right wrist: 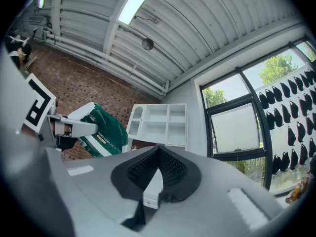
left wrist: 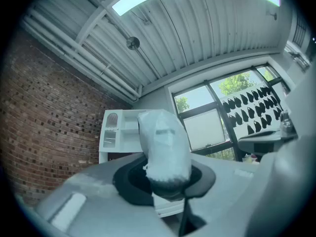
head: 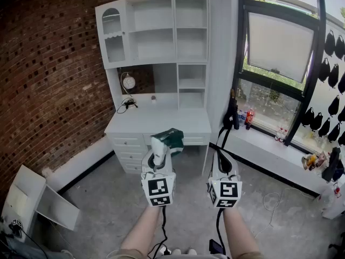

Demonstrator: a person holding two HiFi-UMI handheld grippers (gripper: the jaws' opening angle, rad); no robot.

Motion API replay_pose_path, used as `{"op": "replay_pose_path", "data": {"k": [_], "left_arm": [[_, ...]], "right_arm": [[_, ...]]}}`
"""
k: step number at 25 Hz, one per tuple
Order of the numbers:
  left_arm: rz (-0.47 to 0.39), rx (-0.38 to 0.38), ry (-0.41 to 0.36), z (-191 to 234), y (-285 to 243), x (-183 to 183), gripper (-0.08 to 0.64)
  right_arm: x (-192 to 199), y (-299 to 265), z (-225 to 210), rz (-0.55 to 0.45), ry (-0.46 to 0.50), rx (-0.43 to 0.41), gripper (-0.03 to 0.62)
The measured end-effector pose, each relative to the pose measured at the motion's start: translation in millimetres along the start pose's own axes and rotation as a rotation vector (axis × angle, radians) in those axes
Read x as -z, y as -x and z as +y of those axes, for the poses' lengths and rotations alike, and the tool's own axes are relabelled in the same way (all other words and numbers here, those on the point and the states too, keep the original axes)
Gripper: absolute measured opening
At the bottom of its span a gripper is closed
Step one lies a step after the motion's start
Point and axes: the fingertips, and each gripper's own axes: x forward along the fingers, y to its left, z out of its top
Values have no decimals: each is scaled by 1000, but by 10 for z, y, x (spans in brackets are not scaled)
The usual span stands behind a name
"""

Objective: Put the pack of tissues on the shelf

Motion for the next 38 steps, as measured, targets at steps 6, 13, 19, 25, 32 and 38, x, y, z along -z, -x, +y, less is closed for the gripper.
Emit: {"op": "replay_pose_path", "data": {"k": [6,13,19,25,32,38], "left_arm": [[2,0,4,-22,24,-10,101],[3,1,30,-27,63,-38,101],[-4,10,50,-79,85,-21,101],[15,10,62,-186,74,78,101],[28,5,72,-309,18,99,101],[39,-4,79,-344,-61,157,101]], "right_arm": [[-15,37,-9,-3,-2,-1,-2],[-36,73,3,-2,1,-3,-2],[5,141,-49,-28,-98,-14,2],[31,198,-166,-46,-175,-45,300],[31,224,-340,-54,-201,-39,322],[90,163,-422,-47,-225,-47,322]]}}
